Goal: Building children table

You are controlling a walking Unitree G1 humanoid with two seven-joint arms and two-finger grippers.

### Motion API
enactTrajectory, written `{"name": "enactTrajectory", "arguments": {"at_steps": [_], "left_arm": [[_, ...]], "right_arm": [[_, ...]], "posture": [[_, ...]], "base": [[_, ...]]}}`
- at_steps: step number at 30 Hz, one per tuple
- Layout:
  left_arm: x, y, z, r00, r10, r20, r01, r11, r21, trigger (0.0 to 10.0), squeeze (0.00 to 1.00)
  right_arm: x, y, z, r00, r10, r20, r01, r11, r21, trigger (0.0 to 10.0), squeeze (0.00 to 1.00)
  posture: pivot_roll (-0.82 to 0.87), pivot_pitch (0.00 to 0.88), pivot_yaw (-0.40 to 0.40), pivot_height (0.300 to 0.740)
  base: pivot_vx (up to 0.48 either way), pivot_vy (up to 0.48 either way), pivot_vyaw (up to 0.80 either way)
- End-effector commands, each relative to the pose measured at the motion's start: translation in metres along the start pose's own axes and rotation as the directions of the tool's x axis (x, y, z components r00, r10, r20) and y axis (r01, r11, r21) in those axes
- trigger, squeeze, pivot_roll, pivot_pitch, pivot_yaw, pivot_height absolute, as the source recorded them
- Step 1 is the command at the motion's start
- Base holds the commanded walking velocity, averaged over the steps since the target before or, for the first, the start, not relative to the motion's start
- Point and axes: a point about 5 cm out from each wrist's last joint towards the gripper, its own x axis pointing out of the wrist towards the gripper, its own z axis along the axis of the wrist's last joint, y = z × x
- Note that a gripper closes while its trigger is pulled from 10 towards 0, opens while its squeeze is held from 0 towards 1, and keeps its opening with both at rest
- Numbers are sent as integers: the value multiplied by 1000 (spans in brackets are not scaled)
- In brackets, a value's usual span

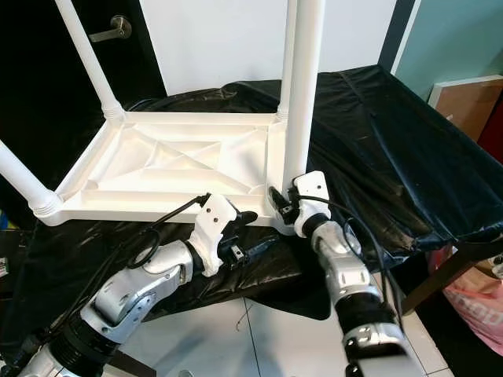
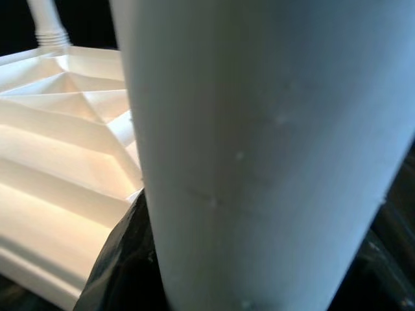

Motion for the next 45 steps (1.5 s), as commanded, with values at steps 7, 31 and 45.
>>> {"name": "enactTrajectory", "arguments": {"at_steps": [7, 31, 45], "left_arm": [[-2, -5, -3, 996, -93, 4, 93, 996, 16, 10000, 0], [2, 4, -4, 998, 60, 10, -61, 990, 126, 10000, 0], [-1, 9, -5, 994, 106, 24, -109, 980, 169, 10000, 0]], "right_arm": [[-11, -2, -22, 955, -272, -118, 277, 960, 31, 10000, 0], [-14, 10, -10, 939, -342, -42, 344, 937, 64, 10000, 1000], [-28, -15, 6, 994, -65, 89, 60, 996, 61, 10000, 1000]], "posture": [[-34, 55, 16, 740], [-36, 41, 7, 740], [-43, 38, 9, 740]], "base": [[0, 0, 0], [0, 0, 0], [0, 0, 0]]}}
